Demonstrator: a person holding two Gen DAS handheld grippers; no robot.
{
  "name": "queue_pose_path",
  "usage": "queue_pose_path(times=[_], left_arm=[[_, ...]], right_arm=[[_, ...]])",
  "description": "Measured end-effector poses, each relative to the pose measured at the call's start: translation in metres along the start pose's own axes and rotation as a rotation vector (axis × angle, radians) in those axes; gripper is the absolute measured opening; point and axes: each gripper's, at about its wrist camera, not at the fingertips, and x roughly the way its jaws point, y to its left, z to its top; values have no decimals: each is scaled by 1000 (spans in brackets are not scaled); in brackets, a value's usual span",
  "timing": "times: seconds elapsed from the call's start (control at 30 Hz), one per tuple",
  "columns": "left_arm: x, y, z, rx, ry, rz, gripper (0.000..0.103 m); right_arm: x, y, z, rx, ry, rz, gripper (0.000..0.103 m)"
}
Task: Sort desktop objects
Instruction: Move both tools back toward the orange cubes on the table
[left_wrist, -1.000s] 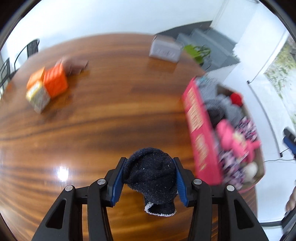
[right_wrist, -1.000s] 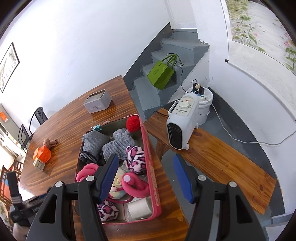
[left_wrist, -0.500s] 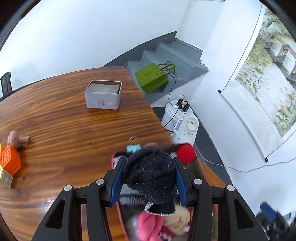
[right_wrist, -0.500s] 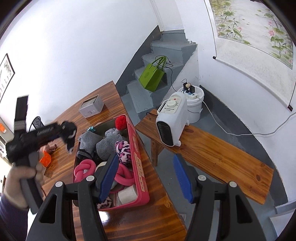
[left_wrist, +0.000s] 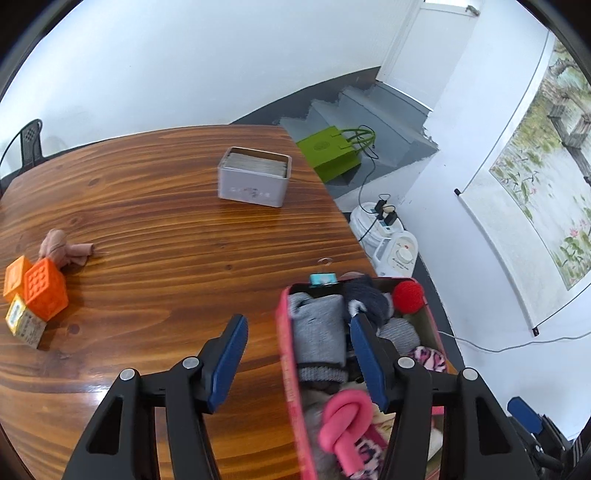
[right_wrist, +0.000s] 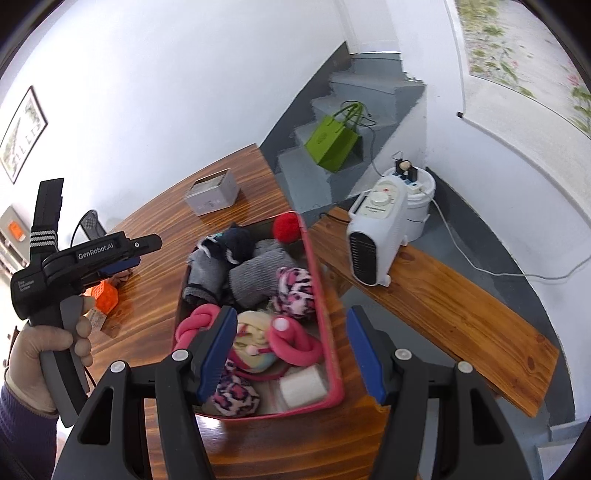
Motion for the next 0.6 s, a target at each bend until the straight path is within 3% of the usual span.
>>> queue_pose_path(times=[0.33, 0.43, 0.6], left_arm=[[-32, 94, -28, -136, 5, 92, 60], [-42, 129, -35, -200, 1, 132, 73], [-57, 190, -46, -288, -4, 202, 73]], right_arm=[[27, 72, -5, -108, 55, 105, 66], [34, 96, -9, -136, 72, 131, 66], [44, 131, -20, -166, 102, 159, 67]])
